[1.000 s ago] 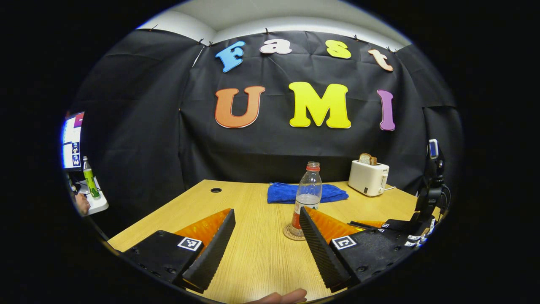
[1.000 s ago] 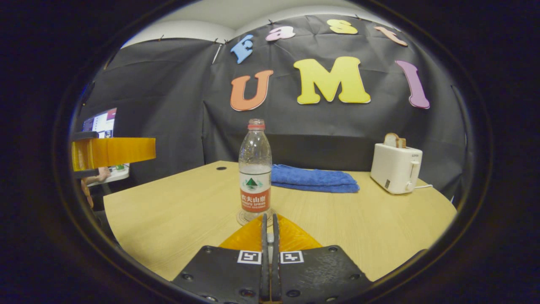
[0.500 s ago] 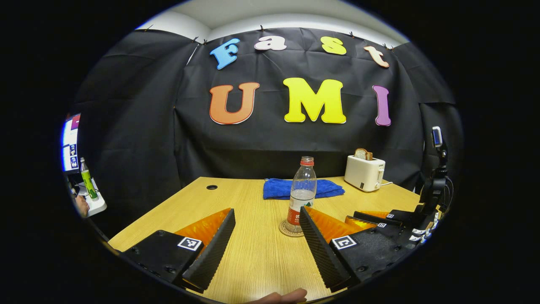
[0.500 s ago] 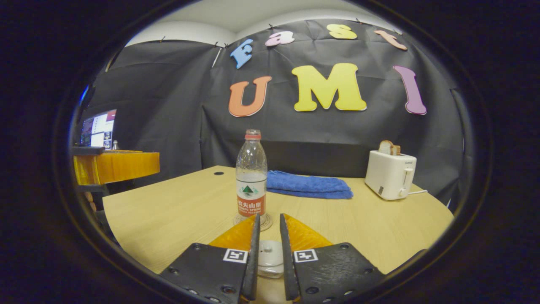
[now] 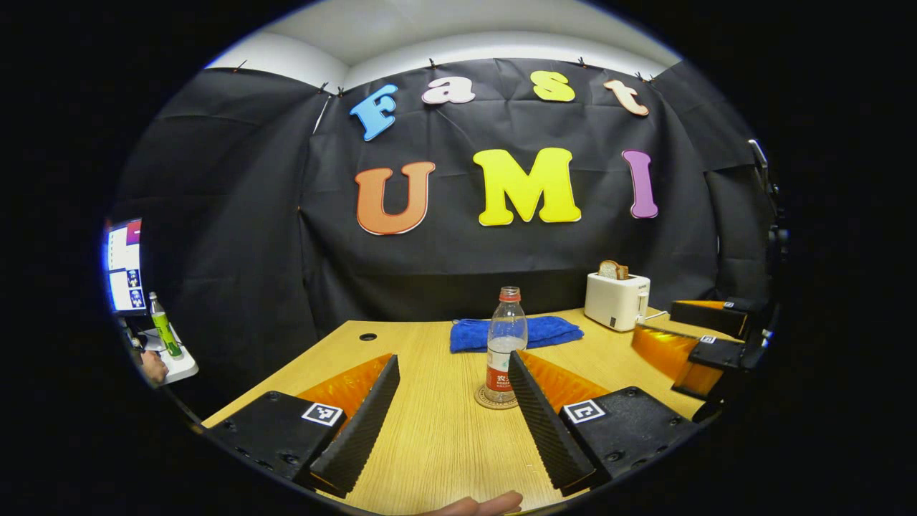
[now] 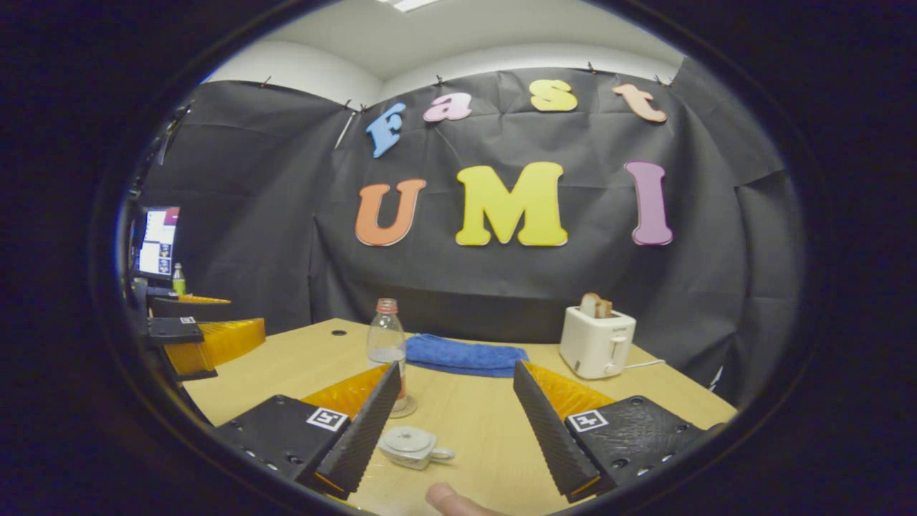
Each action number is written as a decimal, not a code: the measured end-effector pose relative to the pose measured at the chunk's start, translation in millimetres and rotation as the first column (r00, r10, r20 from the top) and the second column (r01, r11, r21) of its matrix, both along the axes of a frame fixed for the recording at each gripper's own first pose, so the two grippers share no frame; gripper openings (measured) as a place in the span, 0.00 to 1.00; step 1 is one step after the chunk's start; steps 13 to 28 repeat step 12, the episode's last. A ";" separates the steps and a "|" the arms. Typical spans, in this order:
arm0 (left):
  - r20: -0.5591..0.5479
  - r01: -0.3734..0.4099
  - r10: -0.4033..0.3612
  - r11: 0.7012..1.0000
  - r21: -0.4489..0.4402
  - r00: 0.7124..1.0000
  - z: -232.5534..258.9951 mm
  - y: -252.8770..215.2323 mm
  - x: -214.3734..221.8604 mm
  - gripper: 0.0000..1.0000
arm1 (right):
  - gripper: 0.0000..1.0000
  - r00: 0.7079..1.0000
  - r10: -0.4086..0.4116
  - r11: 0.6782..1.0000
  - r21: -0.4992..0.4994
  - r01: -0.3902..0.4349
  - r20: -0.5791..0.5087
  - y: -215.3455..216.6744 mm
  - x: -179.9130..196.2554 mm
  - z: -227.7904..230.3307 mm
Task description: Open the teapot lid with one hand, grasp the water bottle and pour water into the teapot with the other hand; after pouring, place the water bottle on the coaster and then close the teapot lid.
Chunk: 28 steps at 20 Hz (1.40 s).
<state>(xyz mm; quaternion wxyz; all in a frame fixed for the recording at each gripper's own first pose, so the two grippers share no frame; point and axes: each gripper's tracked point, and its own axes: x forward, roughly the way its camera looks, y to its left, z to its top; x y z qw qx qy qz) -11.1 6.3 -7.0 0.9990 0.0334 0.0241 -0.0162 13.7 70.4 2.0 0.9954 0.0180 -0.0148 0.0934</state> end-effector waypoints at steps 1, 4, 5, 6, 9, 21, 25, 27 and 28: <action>-0.002 0.016 -0.016 1.000 -0.015 1.000 2.3 -5.1 -5.1 0.96 | 0.95 0.999 -0.053 0.999 0.007 0.053 -0.003 -25.4 -9.5 4.9; -0.035 -0.024 0.024 1.000 0.002 0.999 2.5 4.7 -15.5 0.95 | 0.95 0.989 -0.144 0.989 0.023 0.145 -0.024 -83.5 -29.6 10.9; -0.030 -0.024 0.025 1.000 0.018 0.999 5.4 3.6 -18.2 0.96 | 0.95 0.986 -0.166 0.986 0.030 0.167 -0.015 -97.4 -35.2 15.5; -0.011 -0.025 0.025 0.999 0.035 1.000 10.6 2.5 -20.7 0.96 | 0.95 0.984 -0.179 0.983 0.045 0.179 -0.003 -109.4 -40.8 20.0; 0.024 -0.043 0.041 0.997 0.070 0.999 18.6 3.3 -23.3 0.95 | 0.95 0.984 -0.176 0.980 0.092 0.174 0.012 -127.8 -55.2 31.7; 0.029 -0.029 0.027 0.998 0.058 0.999 20.1 -4.1 -26.1 0.95 | 0.95 0.982 -0.179 0.980 0.098 0.173 0.054 -135.0 -68.7 44.7; 0.029 -0.029 0.027 0.998 0.058 0.999 20.1 -4.1 -26.1 0.95 | 0.95 0.982 -0.179 0.980 0.098 0.173 0.054 -135.0 -68.7 44.7; 0.029 -0.029 0.027 0.998 0.058 0.999 20.1 -4.1 -26.1 0.95 | 0.95 0.982 -0.179 0.980 0.098 0.173 0.054 -135.0 -68.7 44.7; 0.029 -0.029 0.027 0.998 0.058 0.999 20.1 -4.1 -26.1 0.95 | 0.95 0.982 -0.179 0.980 0.098 0.173 0.054 -135.0 -68.7 44.7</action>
